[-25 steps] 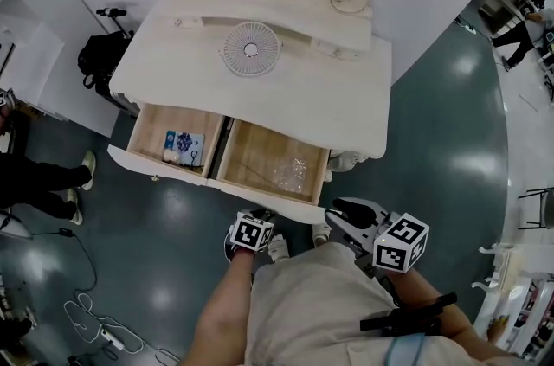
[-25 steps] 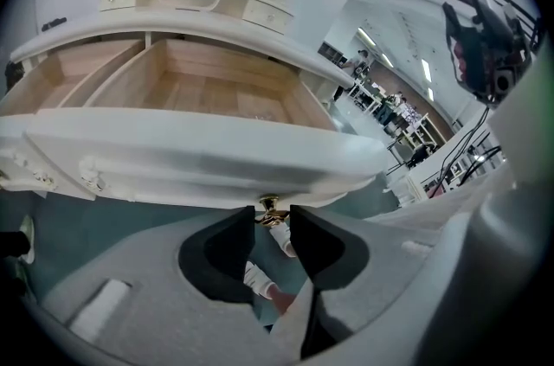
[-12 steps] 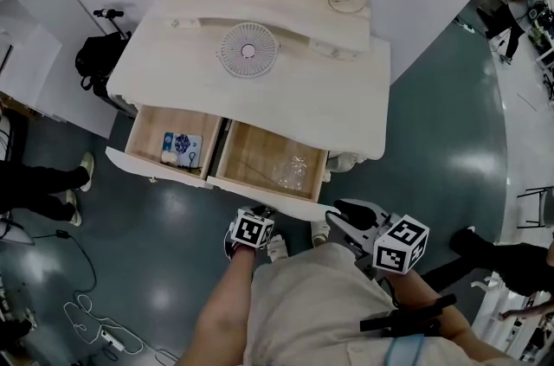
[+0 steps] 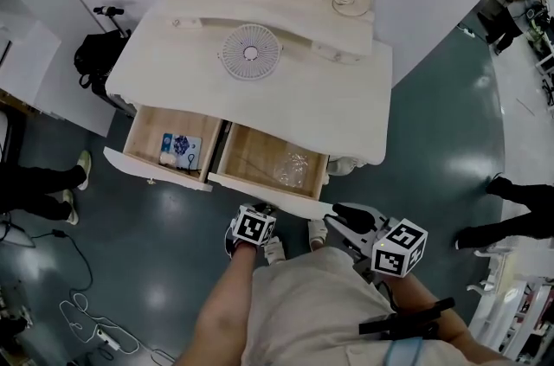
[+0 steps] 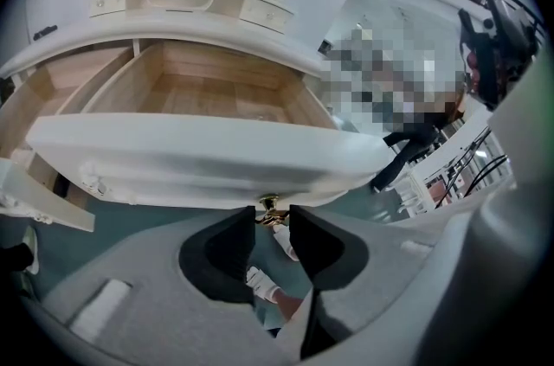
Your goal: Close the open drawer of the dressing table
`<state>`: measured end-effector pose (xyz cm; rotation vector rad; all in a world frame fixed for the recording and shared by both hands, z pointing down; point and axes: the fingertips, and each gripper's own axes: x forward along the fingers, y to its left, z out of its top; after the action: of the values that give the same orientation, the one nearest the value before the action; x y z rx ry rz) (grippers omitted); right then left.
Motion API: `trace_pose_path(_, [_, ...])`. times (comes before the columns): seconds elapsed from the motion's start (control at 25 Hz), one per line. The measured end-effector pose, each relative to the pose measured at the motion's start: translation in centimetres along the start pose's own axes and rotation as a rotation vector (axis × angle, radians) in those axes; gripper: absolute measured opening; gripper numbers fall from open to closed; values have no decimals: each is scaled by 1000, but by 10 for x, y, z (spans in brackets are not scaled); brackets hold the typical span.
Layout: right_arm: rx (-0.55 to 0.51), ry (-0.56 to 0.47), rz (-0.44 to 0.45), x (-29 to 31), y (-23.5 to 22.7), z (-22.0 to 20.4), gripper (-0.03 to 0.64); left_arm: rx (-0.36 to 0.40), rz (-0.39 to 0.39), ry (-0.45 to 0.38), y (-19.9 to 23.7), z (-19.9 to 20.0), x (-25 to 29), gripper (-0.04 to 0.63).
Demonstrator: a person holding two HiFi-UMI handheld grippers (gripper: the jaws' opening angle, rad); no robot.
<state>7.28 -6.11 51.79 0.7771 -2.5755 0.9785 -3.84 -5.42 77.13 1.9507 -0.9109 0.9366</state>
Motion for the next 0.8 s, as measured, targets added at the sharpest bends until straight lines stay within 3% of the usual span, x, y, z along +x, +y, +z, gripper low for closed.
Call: trace_pose_path(0.8, [30, 18, -18, 6, -15, 2, 137, 24, 1, -21, 12, 41, 15, 126])
